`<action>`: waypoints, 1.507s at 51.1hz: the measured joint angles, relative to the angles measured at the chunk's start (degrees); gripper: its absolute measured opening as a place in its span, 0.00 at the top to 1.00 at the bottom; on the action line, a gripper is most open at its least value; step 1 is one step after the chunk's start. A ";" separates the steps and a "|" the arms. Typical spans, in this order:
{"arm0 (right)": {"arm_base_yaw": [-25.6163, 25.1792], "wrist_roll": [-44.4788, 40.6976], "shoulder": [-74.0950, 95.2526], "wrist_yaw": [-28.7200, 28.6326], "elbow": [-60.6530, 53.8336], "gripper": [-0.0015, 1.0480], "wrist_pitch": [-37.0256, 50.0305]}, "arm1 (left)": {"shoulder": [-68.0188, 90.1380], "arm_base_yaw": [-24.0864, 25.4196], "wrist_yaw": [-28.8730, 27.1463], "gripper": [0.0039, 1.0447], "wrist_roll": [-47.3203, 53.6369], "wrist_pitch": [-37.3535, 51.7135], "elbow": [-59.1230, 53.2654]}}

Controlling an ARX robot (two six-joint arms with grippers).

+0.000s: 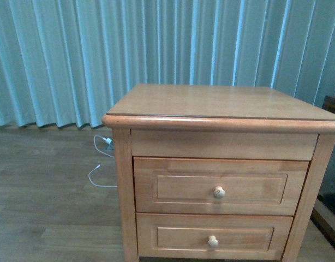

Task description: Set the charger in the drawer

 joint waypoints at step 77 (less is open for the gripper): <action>-10.88 -7.10 -50.97 -0.31 -22.40 0.98 -5.79 | 0.00 0.00 0.00 0.05 0.04 0.00 0.00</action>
